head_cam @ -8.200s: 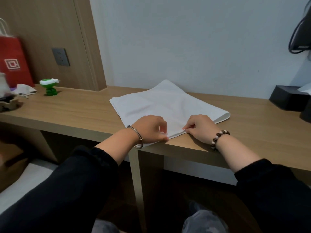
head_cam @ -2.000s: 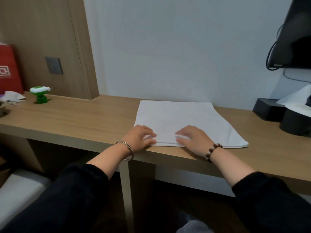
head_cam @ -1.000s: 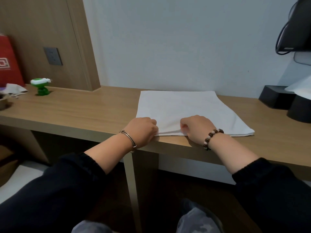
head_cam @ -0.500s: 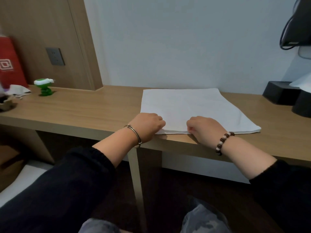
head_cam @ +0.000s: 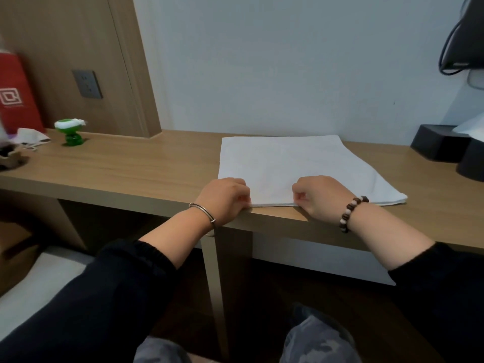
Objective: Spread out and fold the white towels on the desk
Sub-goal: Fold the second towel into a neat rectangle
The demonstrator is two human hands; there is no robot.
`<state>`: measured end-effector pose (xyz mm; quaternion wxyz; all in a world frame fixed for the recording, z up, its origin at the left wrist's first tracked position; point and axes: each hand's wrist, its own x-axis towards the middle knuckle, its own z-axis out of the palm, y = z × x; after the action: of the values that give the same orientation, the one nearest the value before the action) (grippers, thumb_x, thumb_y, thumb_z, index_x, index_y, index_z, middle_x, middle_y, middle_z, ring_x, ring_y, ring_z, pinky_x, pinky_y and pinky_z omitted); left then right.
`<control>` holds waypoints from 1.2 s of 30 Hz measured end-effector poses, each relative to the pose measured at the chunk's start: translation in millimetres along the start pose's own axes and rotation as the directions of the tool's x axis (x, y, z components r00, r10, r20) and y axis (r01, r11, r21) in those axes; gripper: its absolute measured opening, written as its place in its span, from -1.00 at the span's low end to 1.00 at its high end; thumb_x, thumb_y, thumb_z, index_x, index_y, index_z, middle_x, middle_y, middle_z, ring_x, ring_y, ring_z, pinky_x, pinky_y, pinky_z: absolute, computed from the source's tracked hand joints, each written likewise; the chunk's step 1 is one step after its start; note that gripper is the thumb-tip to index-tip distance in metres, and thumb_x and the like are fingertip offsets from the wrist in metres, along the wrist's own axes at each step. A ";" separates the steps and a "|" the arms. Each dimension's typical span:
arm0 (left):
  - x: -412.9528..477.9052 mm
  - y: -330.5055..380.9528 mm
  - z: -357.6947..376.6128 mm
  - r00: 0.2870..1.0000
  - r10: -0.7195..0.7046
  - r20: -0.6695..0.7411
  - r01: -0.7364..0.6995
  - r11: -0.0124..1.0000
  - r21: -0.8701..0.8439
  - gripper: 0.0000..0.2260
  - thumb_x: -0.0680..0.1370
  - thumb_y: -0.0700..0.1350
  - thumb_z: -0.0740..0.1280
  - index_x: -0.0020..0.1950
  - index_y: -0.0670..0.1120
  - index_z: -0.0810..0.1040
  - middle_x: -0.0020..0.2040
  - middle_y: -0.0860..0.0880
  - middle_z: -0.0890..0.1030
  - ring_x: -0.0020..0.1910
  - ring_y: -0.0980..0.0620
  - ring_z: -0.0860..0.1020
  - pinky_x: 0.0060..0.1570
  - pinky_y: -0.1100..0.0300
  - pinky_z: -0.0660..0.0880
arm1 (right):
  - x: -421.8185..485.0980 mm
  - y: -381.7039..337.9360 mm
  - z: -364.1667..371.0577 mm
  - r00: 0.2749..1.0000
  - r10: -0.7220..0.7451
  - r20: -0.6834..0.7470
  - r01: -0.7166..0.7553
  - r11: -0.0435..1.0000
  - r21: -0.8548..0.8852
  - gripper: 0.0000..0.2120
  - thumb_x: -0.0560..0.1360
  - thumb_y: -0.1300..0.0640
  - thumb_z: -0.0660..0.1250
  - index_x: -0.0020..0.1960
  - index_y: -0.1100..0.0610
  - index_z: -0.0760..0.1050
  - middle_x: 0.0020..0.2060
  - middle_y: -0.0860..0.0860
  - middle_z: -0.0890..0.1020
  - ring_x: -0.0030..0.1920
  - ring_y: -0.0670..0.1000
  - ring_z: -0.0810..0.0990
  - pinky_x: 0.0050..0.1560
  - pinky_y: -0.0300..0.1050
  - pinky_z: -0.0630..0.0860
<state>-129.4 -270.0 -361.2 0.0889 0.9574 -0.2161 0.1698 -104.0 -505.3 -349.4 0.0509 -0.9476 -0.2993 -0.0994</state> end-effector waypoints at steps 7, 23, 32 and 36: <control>-2.7 -4.4 3.1 0.998 0.006 -0.056 -0.008 0.999 -0.043 -0.91 0.51 -0.10 0.36 -0.17 -0.08 0.59 -0.14 0.05 0.57 -0.15 0.07 0.48 -0.18 0.19 0.42 | 6.3 -14.2 4.8 0.998 0.054 -0.029 -0.051 0.994 0.093 -0.89 0.51 0.20 0.31 -0.18 0.04 0.50 -0.20 -0.10 0.48 -0.14 -0.03 0.45 -0.16 -0.23 0.29; 4.9 1.6 -1.1 0.999 0.046 0.022 -0.047 0.997 0.055 -0.86 0.53 0.05 0.26 -0.08 0.00 0.47 -0.11 0.07 0.45 -0.11 0.08 0.40 -0.22 0.21 0.33 | -1.4 2.8 13.9 0.981 0.168 -0.101 -0.148 0.972 0.185 -0.81 0.46 0.25 0.36 -0.22 0.00 0.47 -0.23 -0.08 0.49 -0.15 -0.02 0.45 -0.14 -0.21 0.28; 28.2 36.1 27.2 0.999 -0.001 -0.045 -0.003 0.996 -0.090 -0.93 0.55 -0.07 0.30 -0.03 -0.03 0.56 -0.05 0.02 0.53 -0.04 0.03 0.43 -0.16 0.22 0.34 | -6.1 1.5 17.0 0.980 0.178 -0.088 -0.167 0.979 0.119 -0.84 0.52 0.22 0.29 -0.18 0.01 0.43 -0.17 -0.07 0.44 -0.11 -0.04 0.39 -0.13 -0.20 0.30; 26.8 32.1 26.8 0.999 0.006 -0.045 -0.012 0.991 -0.135 -0.95 0.53 -0.09 0.33 -0.05 -0.04 0.57 -0.13 0.08 0.46 -0.10 0.08 0.41 -0.17 0.26 0.29 | -17.3 5.4 12.0 0.972 0.225 -0.066 -0.225 0.974 0.010 -0.83 0.49 0.30 0.24 -0.16 0.04 0.42 -0.18 -0.06 0.42 -0.11 -0.02 0.35 -0.18 -0.16 0.33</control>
<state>-113.1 -315.3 -373.2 0.1577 0.9442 -0.2293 0.1762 -112.8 -517.5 -365.1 0.0730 -0.9715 -0.1883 -0.1244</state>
